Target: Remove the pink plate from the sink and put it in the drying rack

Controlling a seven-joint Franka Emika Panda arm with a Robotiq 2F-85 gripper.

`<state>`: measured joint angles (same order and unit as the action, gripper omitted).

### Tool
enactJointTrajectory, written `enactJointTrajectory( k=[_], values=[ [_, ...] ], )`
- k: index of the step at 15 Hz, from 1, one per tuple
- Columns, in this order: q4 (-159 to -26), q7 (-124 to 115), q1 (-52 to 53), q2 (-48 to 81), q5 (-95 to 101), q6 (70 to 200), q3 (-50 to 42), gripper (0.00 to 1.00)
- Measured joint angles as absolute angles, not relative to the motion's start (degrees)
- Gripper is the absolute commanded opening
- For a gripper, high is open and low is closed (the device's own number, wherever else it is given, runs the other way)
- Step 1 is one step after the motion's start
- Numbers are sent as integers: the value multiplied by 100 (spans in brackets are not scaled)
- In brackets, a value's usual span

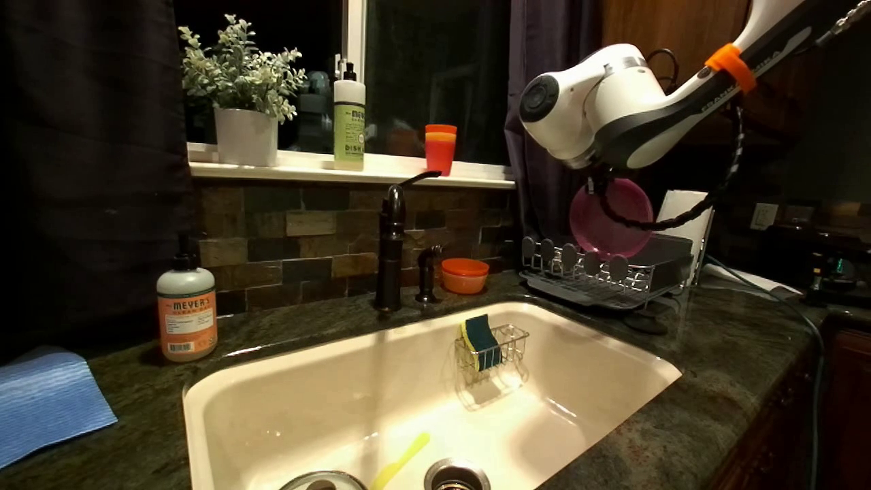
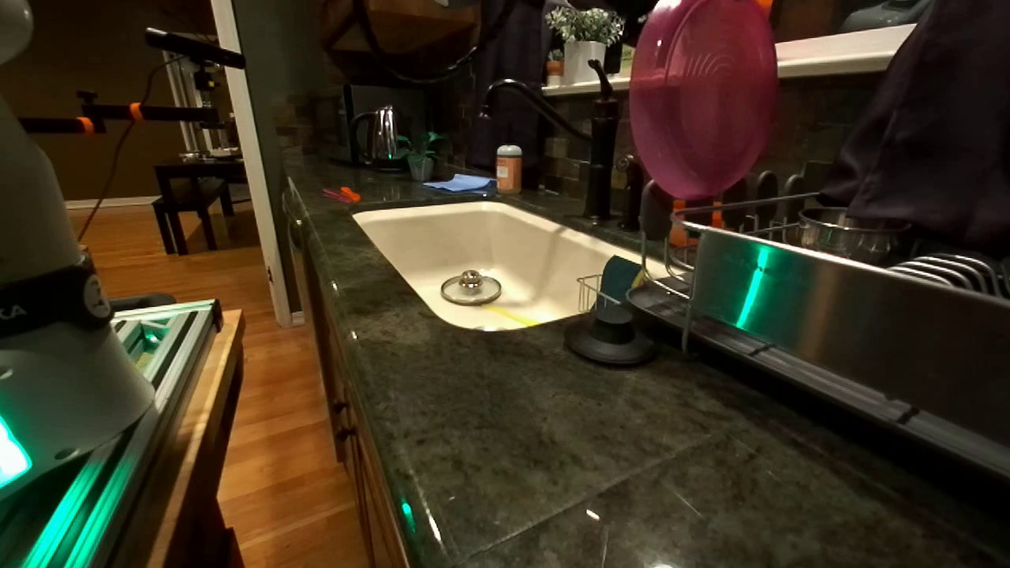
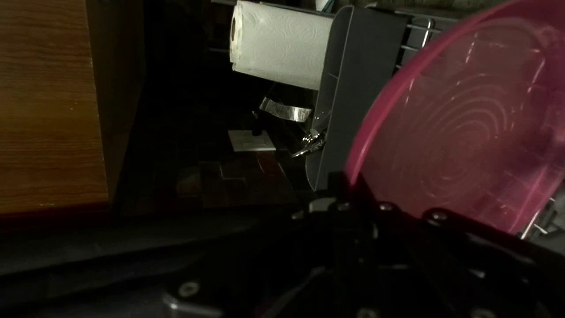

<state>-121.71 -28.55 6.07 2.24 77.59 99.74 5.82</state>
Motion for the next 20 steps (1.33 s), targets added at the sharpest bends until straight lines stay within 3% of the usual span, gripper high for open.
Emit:
enactJointTrajectory(
  k=[20],
  values=[
    [-12220, -3274, 601, 328, 7766, 10266, 567, 1]
  ],
)
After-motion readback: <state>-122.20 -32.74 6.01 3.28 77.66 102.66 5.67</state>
